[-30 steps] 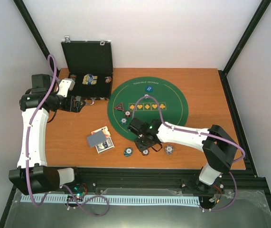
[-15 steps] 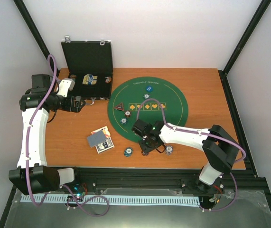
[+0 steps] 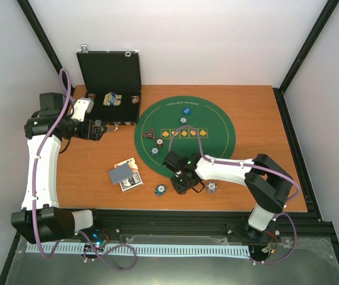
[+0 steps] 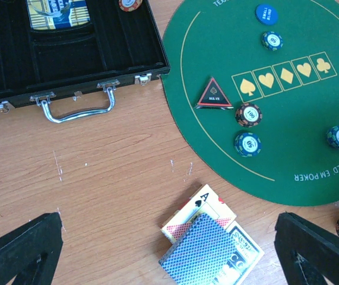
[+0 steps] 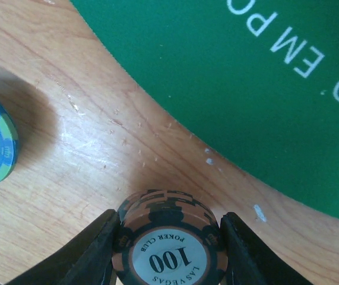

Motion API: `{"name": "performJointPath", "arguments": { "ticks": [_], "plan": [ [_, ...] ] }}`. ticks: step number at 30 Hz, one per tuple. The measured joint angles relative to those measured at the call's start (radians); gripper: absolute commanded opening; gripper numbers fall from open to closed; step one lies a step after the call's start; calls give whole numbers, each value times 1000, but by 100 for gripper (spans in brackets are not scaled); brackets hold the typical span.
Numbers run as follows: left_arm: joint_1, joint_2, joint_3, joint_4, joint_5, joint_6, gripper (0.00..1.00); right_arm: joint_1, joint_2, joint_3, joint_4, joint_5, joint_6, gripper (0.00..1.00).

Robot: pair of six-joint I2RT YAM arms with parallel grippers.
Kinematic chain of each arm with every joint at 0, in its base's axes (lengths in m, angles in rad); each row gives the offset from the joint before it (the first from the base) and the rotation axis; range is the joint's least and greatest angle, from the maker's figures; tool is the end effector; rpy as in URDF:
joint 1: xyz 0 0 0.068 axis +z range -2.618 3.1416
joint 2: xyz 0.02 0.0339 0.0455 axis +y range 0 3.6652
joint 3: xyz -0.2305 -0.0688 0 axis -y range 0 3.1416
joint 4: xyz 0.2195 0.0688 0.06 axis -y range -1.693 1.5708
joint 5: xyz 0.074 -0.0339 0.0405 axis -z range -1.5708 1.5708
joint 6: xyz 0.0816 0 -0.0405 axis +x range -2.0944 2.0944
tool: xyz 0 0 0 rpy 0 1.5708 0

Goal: Distribute texas hold em gaming equipment

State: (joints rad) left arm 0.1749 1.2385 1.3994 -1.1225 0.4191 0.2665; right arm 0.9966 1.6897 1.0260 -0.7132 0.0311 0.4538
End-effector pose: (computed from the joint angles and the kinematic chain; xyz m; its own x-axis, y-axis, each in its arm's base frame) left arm 0.2390 0.0085 0.3040 -0.7606 0.1099 -0.6399 0.2806 0.9444 -0.1713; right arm 0.1581 0.2397 0.1018 -0.8455 -0.5003 -0.1866 -0.5177 0.8537 0.0570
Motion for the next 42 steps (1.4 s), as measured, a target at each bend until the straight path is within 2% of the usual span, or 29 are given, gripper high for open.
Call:
{"name": "performJointPath", "arguments": {
  "ticks": [6,14,24,30,42],
  "plan": [
    [0,0,0,0,0,0,100,14,24,0,16,-11,1,46],
    [0,0,0,0,0,0,100,20,37,0,14,-9,7,52],
    [0,0,0,0,0,0,100,21,27,1,-3,-1,7,52],
    [0,0,0,0,0,0,100,22,2,12,-15,7,7,48],
    [0,0,0,0,0,0,100,27,0,14,-14,9,7,50]
  ]
}}
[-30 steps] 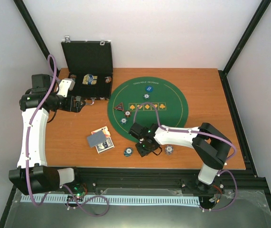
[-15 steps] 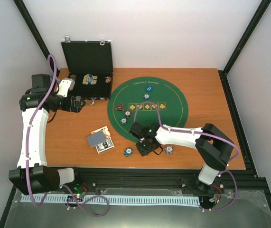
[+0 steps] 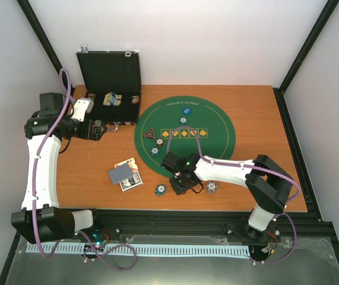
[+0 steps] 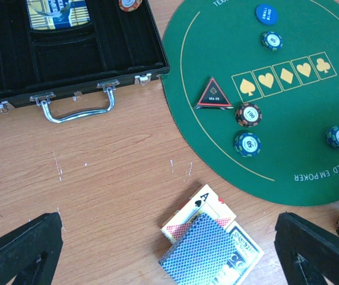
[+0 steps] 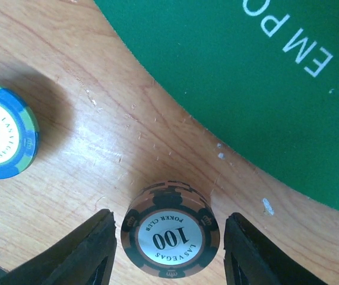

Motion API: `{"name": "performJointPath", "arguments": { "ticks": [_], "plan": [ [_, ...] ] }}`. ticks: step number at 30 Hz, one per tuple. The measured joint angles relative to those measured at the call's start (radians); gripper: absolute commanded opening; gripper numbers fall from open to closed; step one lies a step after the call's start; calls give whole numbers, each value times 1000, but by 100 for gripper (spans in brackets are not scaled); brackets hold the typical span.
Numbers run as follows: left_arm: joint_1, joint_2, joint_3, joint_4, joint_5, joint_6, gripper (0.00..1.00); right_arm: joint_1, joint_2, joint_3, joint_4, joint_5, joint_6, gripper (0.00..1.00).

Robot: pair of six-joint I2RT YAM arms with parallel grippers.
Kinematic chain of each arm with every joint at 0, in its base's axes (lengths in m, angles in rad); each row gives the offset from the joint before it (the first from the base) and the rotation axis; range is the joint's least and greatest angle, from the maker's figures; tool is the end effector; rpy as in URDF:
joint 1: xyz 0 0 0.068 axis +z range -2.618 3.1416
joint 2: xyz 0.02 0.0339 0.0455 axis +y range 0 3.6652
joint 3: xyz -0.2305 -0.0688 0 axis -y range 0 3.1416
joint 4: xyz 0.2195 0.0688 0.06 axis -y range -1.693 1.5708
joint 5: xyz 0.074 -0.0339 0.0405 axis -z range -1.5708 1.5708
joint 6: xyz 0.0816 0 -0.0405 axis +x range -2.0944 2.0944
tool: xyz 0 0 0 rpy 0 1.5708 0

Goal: Distribute texas hold em gaming equipment

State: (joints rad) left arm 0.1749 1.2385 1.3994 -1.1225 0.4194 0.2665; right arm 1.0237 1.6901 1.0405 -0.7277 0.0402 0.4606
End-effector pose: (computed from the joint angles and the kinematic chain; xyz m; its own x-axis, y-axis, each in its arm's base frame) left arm 0.2390 0.0085 0.3040 -0.7605 0.1099 -0.6400 0.2807 0.9443 -0.1715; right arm 0.1528 0.2446 0.1047 -0.8348 -0.5168 -0.1898 -0.5339 0.8441 0.0501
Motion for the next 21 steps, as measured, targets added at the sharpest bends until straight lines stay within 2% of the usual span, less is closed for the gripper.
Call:
{"name": "performJointPath", "arguments": {
  "ticks": [21],
  "plan": [
    [0,0,0,0,0,0,100,0,15,-5,17,5,0,47]
  ]
}}
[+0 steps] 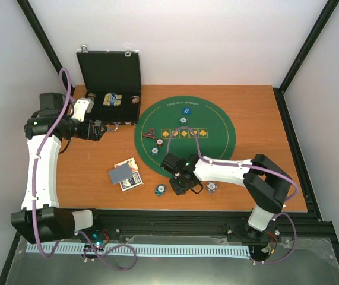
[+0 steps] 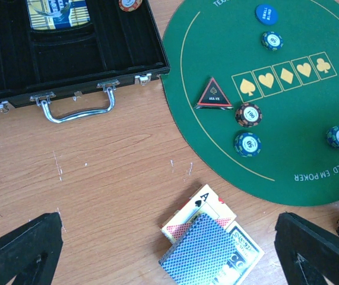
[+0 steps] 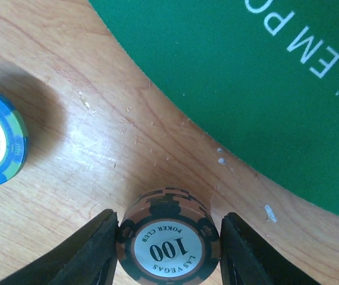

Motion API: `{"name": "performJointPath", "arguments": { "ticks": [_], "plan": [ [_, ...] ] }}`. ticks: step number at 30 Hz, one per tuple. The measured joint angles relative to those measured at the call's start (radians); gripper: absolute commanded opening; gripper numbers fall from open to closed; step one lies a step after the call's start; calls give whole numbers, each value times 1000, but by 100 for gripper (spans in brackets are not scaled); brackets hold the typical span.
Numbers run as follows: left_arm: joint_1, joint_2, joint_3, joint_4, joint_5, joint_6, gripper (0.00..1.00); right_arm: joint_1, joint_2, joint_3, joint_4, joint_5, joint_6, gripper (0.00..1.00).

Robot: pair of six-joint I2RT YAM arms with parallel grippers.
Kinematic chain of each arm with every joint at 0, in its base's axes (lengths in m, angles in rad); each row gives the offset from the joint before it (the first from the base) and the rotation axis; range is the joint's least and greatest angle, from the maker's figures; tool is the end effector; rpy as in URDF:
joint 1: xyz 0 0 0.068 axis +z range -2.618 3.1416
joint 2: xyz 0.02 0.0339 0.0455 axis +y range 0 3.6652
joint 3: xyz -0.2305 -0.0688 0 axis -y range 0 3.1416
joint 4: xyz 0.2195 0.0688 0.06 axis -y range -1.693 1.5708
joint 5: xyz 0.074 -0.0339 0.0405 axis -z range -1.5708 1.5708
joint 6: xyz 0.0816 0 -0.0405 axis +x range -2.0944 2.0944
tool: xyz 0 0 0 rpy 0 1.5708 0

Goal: Distribute texas hold em gaming equipment

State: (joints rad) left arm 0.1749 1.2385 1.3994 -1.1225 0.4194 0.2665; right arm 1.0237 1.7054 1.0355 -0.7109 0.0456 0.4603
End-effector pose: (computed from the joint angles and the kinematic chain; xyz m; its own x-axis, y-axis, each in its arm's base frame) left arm 0.2390 0.0085 0.3040 -0.7605 0.1099 -0.6400 0.2807 0.9443 -0.1715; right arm 0.1538 0.2454 0.0999 -0.8347 -0.5173 -0.1891 -0.5334 0.8447 0.0438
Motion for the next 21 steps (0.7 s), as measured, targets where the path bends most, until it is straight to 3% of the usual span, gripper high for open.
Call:
{"name": "performJointPath", "arguments": {
  "ticks": [14,21],
  "plan": [
    [0,0,0,0,0,0,100,0,8,-16,11,0,0,40],
    [0,0,0,0,0,0,100,0,0,1,-18,1,-3,49]
  ]
}}
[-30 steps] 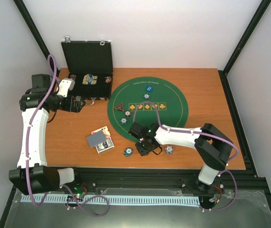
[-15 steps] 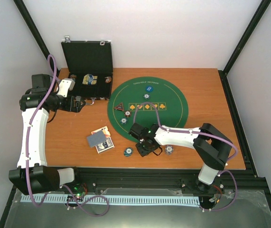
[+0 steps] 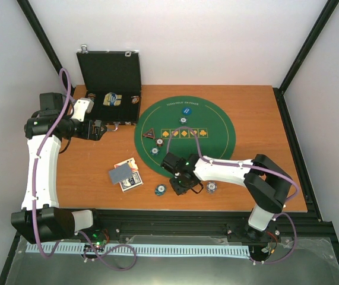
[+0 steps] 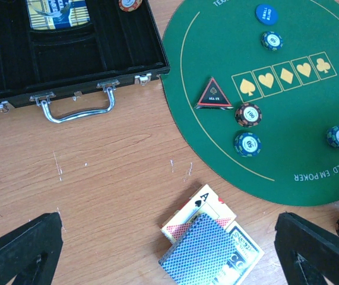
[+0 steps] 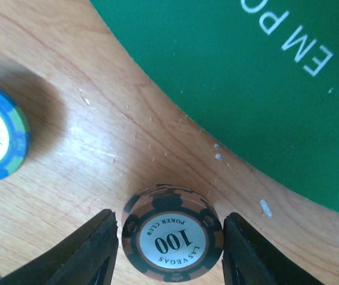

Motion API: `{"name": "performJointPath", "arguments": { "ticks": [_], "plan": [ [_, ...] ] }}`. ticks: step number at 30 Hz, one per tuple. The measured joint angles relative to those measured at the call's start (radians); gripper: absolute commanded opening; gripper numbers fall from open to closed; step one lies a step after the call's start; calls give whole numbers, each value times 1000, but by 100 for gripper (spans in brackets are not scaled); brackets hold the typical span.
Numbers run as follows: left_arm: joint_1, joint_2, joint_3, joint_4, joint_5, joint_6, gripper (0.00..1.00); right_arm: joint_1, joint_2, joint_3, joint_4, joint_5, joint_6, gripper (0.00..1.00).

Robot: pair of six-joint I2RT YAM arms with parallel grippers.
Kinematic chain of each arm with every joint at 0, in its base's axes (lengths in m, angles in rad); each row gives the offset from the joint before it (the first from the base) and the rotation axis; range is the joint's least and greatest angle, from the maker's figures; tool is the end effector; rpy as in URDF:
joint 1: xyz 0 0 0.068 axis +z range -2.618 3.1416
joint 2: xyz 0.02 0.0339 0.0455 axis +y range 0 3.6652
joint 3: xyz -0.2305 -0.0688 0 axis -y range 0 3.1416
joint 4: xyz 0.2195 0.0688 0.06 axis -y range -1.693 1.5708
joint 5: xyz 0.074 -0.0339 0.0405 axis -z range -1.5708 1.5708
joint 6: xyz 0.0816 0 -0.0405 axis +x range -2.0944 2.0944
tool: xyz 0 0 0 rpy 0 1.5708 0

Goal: Distribute texas hold em gaming equipment

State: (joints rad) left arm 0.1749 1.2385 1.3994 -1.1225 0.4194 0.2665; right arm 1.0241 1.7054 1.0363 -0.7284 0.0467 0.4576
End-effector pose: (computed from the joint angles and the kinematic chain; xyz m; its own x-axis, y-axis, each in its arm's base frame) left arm 0.2390 0.0085 0.3040 -0.7605 0.1099 -0.6400 0.2807 0.9443 -0.1715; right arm 0.1525 0.2433 0.0996 -0.8345 -0.5224 -0.1750 -0.5355 0.8438 0.0349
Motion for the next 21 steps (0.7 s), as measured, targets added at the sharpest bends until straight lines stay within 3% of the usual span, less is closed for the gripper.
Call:
{"name": "performJointPath", "arguments": {
  "ticks": [14,21],
  "plan": [
    [0,0,0,0,0,0,100,1,-14,10,-3,2,0,51],
    [0,0,0,0,0,0,100,2,-14,2,1,2,0,44]
  ]
}}
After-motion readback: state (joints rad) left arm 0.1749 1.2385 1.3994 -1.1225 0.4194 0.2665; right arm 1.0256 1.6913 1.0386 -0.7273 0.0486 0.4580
